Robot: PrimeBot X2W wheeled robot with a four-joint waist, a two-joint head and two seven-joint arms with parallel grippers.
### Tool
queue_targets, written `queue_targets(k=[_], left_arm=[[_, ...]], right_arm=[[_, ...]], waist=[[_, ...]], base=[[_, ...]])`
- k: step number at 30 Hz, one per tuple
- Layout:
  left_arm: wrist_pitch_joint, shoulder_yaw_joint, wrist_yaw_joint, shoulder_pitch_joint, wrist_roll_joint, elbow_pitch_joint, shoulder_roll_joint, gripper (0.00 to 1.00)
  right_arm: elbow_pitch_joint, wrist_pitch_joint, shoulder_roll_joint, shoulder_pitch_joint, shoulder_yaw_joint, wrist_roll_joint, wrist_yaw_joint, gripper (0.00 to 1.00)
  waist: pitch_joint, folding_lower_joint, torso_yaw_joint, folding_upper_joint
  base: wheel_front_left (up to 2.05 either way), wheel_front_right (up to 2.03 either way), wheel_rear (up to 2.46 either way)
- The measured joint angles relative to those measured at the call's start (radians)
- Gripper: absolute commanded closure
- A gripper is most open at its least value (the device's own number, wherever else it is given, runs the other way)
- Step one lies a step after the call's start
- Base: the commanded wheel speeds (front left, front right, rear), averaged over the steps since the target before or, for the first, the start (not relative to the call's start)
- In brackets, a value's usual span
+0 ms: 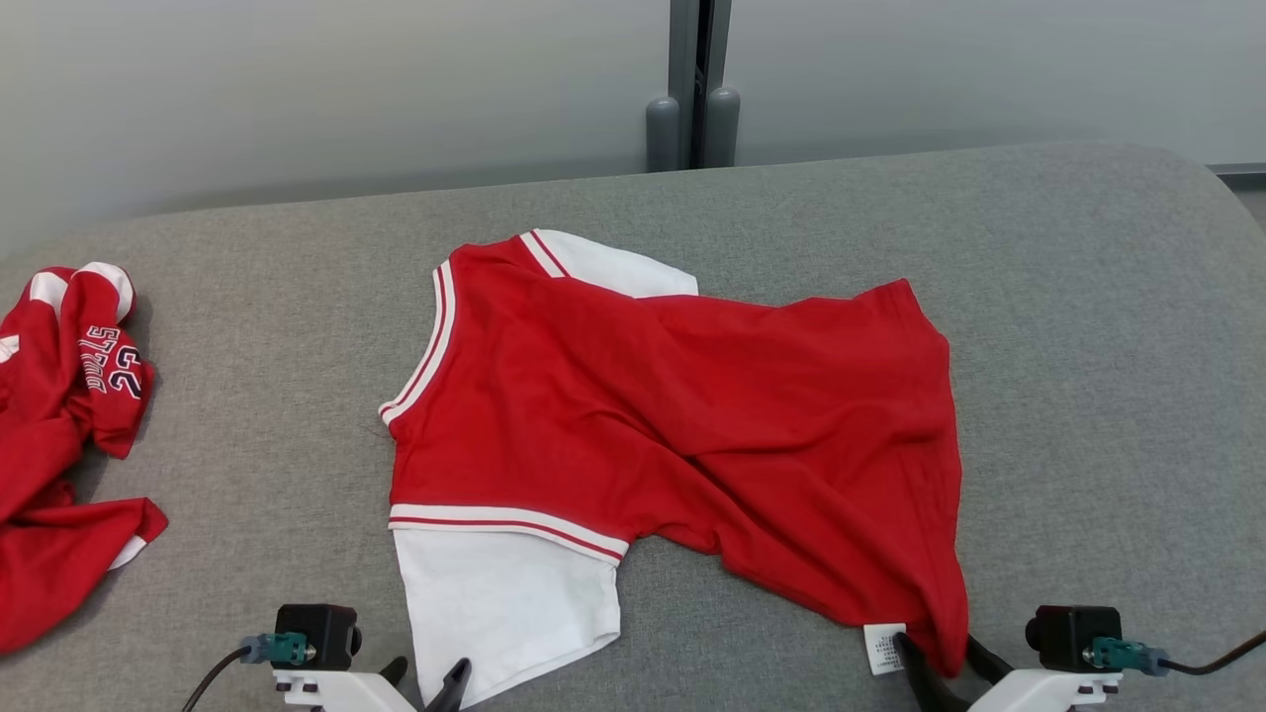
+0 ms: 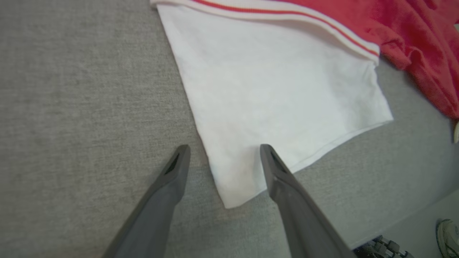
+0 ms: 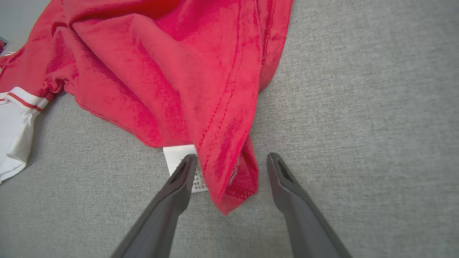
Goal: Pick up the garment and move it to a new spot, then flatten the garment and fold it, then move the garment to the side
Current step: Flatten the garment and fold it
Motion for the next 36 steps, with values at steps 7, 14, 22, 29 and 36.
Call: queue_targets(k=[7, 14, 22, 29, 36], left_arm=[[0.068, -0.024, -0.011, -0.011, -0.020, 0.003, 0.007, 0.64], [0.070, -0.030, -0.020, 0.000, -0.031, -0.013, 0.004, 1.00], [0.035, 0.032, -0.007, 0.028, -0.058, -0.132, 0.045, 1.00], [0.038, 0.081, 0.002, 0.016, -0.066, -0.265, 0.102, 1.00], [0.096, 0.124, -0.044, -0.249, -0.018, -0.281, 0.171, 1.00]], right_arm=[[0.035, -0.018, 0.001, -0.029, 0.034, 0.009, 0.000, 0.00], [0.061, -0.043, -0.003, -0.044, 0.064, 0.031, 0.000, 1.00], [0.005, -0.060, -0.033, -0.023, 0.072, 0.084, 0.000, 1.00], [-0.125, -0.046, -0.051, -0.022, 0.076, 0.167, 0.000, 1.00], [-0.203, 0.017, -0.103, -0.217, 0.089, 0.215, 0.000, 1.00]], waist=[[0.005, 0.0000, -0.007, 0.0000], [-0.006, 0.0000, -0.004, 0.0000], [-0.026, 0.0000, 0.004, 0.0000], [-0.014, 0.0000, 0.000, 0.0000], [0.060, 0.0000, -0.011, 0.0000]], base=[[0.00, 0.00, 0.00], [0.00, 0.00, 0.00], [0.00, 0.00, 0.00], [0.00, 0.00, 0.00], [0.00, 0.00, 0.00]])
